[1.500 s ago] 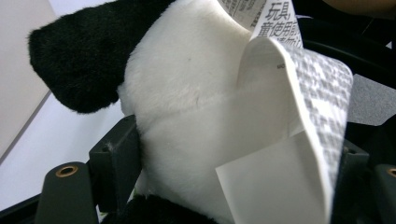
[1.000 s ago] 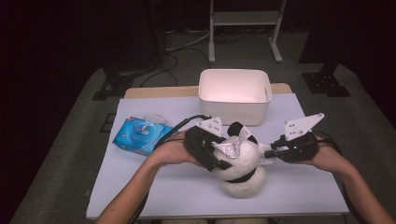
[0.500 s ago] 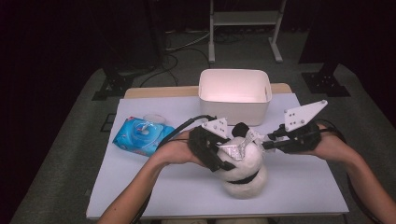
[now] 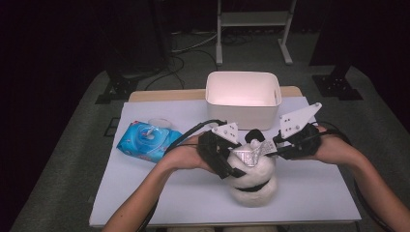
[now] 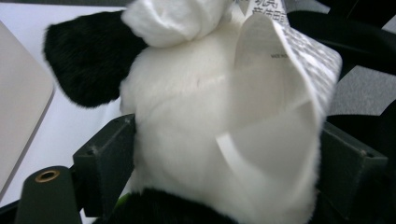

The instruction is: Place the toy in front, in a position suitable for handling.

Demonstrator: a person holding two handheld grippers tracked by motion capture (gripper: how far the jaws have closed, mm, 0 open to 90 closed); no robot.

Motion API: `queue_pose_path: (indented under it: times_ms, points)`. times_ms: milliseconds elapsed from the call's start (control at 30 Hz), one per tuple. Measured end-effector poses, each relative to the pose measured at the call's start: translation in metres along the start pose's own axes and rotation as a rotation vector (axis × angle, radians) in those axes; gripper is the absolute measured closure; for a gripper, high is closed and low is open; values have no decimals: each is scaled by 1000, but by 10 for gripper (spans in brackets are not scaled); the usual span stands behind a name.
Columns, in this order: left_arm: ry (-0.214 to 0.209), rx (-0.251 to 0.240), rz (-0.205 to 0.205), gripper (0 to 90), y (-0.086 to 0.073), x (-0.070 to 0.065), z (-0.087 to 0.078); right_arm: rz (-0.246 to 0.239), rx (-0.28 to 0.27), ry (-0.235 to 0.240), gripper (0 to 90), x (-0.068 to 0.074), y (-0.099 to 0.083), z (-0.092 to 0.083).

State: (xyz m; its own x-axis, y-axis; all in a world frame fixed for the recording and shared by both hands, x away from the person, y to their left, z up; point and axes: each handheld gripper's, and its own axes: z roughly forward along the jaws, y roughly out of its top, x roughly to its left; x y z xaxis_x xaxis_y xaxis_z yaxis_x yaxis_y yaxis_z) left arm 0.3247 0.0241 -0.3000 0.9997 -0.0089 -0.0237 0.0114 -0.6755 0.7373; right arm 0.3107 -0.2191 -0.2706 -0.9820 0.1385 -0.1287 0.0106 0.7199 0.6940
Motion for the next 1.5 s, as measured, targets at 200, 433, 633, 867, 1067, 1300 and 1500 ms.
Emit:
queue_pose_path:
  times_ms: [200, 433, 633, 867, 1067, 1300, 1500]
  points:
    - [32, -45, -19, 137, -7, 2, -12, 21, 23, -32, 780, -1, -12, -7]
    - [48, -95, -42, 130, -18, 2, -21, 44, 6, -35, 780, 0, -22, -12]
    - [58, -110, -53, 125, -25, 2, -25, 46, 13, -42, 780, 1, -24, -14]
    - [58, -102, -87, 119, -37, 4, -19, 58, 20, -70, 779, 2, -32, -19]
    - [46, -97, -97, 117, -41, 6, -14, 71, 21, -81, 778, 2, -37, -22]
    - [21, -67, -106, 116, -45, 6, -5, 80, 18, -84, 777, 3, -41, -24]
    - [8, -66, -109, 117, -48, 6, 6, 80, 14, -83, 777, 4, -41, -24]
